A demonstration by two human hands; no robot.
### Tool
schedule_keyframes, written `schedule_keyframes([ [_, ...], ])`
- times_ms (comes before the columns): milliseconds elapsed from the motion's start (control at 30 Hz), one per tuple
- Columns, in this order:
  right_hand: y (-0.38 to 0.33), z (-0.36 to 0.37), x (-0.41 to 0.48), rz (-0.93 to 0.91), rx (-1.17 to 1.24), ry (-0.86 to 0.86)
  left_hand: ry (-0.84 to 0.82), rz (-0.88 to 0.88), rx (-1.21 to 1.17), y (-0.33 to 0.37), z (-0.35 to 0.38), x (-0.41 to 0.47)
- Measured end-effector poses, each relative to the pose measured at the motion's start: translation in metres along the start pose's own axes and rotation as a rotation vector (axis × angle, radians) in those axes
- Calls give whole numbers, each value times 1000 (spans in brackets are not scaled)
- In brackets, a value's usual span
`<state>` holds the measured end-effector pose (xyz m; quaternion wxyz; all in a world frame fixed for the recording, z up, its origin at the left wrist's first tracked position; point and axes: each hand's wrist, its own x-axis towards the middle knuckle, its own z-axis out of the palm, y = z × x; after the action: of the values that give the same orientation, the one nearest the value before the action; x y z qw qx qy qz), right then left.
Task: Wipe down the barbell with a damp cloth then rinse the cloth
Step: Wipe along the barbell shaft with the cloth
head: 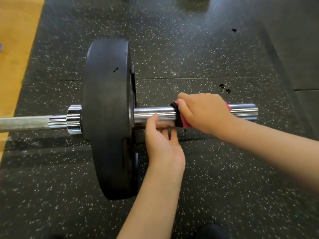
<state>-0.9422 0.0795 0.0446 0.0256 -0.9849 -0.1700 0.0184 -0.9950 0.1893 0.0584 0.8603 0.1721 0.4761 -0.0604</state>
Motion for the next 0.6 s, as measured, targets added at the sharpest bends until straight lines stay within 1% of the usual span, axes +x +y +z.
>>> schedule_keyframes([
  [67,12,-2,-7,19,14,-7,1,-14,-30,-3,1,3],
  [167,11,-1,-8,8,27,-20,-55,-50,-43,-11,-8,7],
  [267,-3,4,-5,14,10,41,-120,-107,-46,-16,-15,9],
  [333,-19,7,0,-7,26,66,-122,-120,-34,-16,-16,10],
  [400,-39,14,7,-50,43,99,-119,-116,-13,-12,-16,11],
  [500,-66,20,18,-98,67,141,-157,-94,-21,-3,-19,10],
  [600,-71,16,22,-143,55,102,-98,-12,94,0,-22,3],
])
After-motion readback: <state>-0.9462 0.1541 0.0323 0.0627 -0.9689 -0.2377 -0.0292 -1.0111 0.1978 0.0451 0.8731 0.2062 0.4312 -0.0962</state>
